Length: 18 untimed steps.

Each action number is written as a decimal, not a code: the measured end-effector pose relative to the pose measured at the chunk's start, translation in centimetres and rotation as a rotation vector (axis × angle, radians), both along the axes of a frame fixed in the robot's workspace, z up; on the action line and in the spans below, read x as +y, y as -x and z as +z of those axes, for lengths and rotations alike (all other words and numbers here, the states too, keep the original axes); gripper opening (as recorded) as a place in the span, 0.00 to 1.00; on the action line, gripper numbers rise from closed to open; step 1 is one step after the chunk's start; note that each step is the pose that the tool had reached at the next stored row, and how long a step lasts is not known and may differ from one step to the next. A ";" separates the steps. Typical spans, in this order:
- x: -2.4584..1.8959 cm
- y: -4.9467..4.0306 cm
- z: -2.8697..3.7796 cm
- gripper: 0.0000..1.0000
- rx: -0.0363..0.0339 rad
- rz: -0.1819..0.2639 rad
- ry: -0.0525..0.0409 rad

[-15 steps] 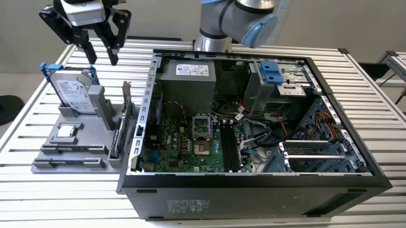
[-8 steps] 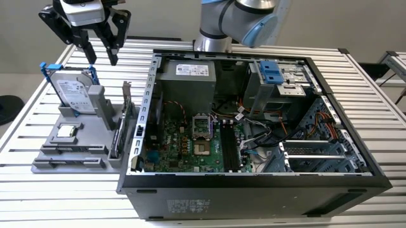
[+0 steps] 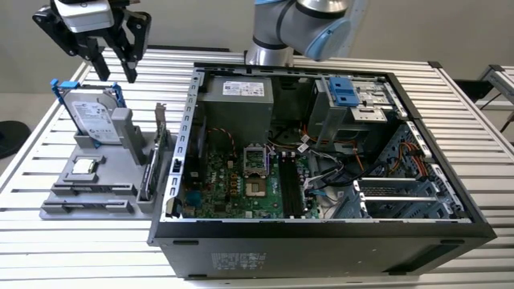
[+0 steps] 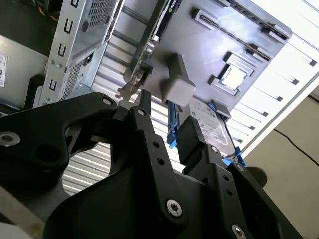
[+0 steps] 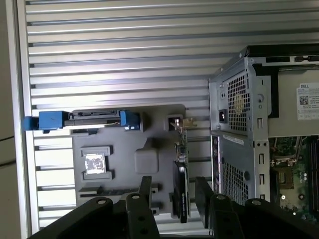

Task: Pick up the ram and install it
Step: 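Reach for the ram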

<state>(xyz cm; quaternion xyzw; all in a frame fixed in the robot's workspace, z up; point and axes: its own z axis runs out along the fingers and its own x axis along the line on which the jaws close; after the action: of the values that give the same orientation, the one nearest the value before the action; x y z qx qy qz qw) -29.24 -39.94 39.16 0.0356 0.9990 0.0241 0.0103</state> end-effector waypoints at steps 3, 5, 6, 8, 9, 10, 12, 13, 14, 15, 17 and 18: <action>-0.06 0.72 0.00 1.00 0.0000 0.000 0.0000; -0.13 1.20 0.00 1.00 0.0000 0.000 -0.0001; -0.18 1.39 0.00 1.00 0.0000 0.000 -0.0001; -0.35 1.72 0.00 1.00 0.0000 0.000 -0.0001; -0.47 1.88 -0.01 1.00 -0.0001 0.000 -0.0001; -0.63 2.01 -0.01 1.00 0.0000 0.000 -0.0001; -0.98 2.31 -0.02 1.00 0.0001 0.000 -0.0001; -1.18 2.46 -0.02 1.00 0.0000 0.000 -0.0001; -1.38 2.60 -0.04 1.00 -0.0001 0.000 -0.0002; -1.58 2.74 -0.04 1.00 0.0000 0.000 -0.0001; -1.99 3.02 -0.05 1.00 0.0000 0.000 -0.0001; -2.17 3.16 -0.06 1.00 0.0000 0.001 -0.0001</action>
<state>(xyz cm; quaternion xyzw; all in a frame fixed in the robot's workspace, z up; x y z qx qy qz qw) -32.40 -42.11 39.10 0.0353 0.9990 0.0241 0.0103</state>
